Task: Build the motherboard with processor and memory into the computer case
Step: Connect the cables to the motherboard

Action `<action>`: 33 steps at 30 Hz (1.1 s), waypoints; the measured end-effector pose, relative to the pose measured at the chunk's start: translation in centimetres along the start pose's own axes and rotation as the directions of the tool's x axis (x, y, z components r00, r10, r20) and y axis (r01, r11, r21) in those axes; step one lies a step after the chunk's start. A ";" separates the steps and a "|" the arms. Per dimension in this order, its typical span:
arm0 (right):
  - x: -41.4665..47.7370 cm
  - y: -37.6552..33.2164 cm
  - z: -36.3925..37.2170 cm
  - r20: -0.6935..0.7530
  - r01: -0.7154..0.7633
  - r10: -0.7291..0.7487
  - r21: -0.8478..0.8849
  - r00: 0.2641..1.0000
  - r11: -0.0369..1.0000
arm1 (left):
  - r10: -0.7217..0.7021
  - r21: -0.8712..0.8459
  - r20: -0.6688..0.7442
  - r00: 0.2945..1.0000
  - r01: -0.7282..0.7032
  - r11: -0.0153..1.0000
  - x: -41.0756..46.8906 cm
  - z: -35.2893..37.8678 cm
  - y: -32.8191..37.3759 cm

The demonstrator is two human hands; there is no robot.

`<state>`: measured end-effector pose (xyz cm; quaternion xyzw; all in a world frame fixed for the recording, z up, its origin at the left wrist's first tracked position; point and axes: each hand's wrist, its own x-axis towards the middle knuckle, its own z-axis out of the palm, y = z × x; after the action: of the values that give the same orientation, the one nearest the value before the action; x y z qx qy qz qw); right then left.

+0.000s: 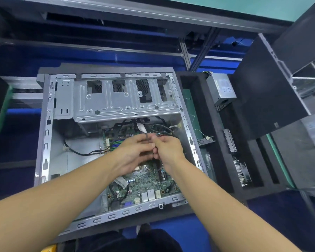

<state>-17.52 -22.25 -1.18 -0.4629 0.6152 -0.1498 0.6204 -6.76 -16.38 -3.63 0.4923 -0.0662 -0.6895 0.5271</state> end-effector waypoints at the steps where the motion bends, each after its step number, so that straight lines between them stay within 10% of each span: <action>1: 0.1 0.0 0.2 -0.014 -0.005 0.005 0.038 1.000 0.999 | 0.061 0.024 -0.057 0.996 -0.060 0.998 0.2 0.1 -0.3; 14: 0.1 0.0 -0.5 0.043 -0.086 0.078 0.240 0.996 0.967 | 0.150 0.214 -0.160 0.976 -0.114 0.970 0.5 -1.4 0.4; 20: -0.7 -0.1 -0.7 0.106 -0.153 0.146 0.069 0.984 0.986 | 0.138 0.255 -0.205 0.969 -0.083 0.963 0.6 -1.8 0.6; 26: -0.3 -1.8 0.4 0.136 -0.273 0.238 0.529 0.962 0.803 | 0.175 0.406 -0.216 0.961 -0.074 0.911 1.5 -1.2 0.5; 33: -0.6 -2.5 1.6 0.039 -0.227 0.235 0.449 0.971 0.864 | 0.237 0.578 -0.233 0.943 -0.062 0.814 2.1 -1.1 1.0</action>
<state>-15.26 -22.51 0.81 -0.2283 0.6199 -0.2166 0.7188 -5.20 -18.05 -4.86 0.7156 -0.2262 -0.5140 0.4154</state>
